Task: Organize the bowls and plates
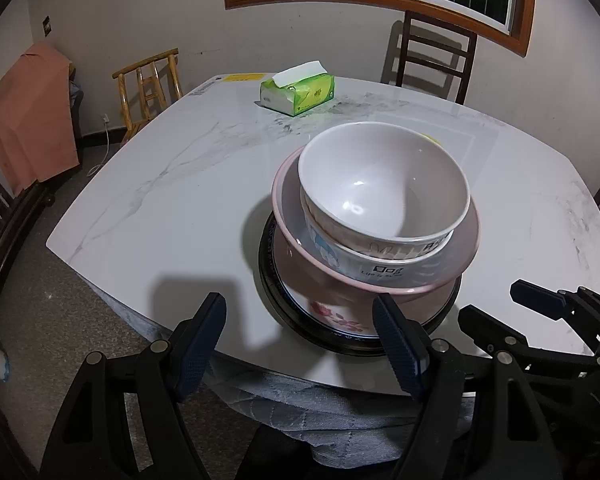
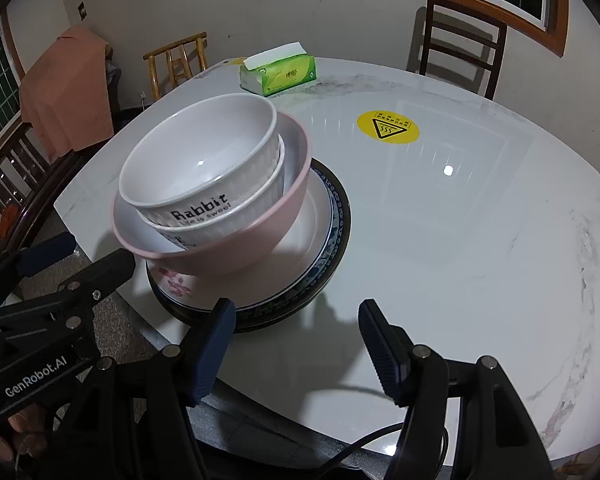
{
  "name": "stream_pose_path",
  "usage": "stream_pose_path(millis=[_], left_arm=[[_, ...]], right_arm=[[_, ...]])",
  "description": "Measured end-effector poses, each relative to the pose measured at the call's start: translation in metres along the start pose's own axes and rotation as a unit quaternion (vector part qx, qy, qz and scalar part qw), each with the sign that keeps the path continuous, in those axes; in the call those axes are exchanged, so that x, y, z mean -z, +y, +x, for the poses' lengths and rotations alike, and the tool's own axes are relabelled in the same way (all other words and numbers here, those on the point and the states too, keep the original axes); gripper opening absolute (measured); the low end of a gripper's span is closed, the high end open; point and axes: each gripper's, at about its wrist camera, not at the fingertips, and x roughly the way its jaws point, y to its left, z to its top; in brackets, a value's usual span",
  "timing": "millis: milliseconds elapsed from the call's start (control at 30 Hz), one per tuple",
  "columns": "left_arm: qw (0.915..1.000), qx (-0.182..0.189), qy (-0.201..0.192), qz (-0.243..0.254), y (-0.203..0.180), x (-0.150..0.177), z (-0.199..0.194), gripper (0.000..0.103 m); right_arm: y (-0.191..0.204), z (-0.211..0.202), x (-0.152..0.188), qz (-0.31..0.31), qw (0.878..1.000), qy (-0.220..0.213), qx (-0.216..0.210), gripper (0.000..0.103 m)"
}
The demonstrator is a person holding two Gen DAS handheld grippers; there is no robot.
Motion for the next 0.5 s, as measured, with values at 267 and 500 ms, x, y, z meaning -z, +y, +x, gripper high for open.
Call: stream_pose_path(millis=[267, 500], left_arm=[[1.0, 0.003, 0.002, -0.001, 0.0015, 0.0001, 0.0001, 0.073], [1.0, 0.005, 0.004, -0.003, 0.0027, -0.0002, 0.0011, 0.073]], right_arm=[[0.0009, 0.0014, 0.0012, 0.001, 1.0, 0.002, -0.001, 0.066], [0.0011, 0.0025, 0.0012, 0.001, 1.0, 0.003, -0.001, 0.066]])
